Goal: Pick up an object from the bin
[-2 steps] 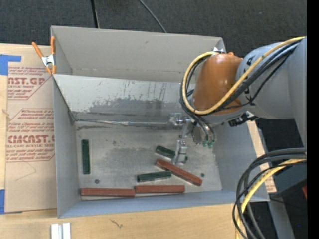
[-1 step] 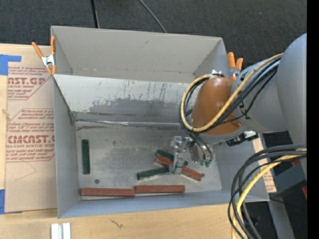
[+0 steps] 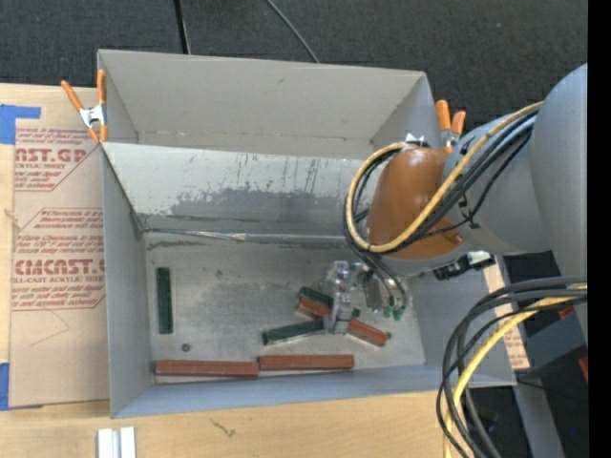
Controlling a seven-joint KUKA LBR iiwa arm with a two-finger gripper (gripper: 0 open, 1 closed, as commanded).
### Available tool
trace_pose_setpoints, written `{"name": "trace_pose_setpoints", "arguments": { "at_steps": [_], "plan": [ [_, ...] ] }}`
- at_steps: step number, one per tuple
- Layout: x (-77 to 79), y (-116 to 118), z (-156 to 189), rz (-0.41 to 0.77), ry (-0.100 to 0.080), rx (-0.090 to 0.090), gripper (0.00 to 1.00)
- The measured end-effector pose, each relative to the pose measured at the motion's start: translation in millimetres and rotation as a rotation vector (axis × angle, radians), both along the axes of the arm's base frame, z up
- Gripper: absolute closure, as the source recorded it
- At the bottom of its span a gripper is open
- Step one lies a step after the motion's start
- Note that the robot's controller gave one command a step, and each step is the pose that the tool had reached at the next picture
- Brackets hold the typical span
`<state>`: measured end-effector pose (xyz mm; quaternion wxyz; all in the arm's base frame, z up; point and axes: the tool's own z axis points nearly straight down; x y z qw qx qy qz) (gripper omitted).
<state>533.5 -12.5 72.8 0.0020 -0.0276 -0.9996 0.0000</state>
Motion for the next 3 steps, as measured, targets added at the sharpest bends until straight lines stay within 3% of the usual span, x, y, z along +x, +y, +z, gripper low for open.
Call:
{"name": "trace_pose_setpoints", "arguments": {
  "at_steps": [1,3],
  "plan": [
    [-3.1,-10.3,125.0,0.047,-0.007,0.0,1.0],
    [-7.7,-8.6,130.4,0.048,0.002,0.0,1.0]
  ]
}}
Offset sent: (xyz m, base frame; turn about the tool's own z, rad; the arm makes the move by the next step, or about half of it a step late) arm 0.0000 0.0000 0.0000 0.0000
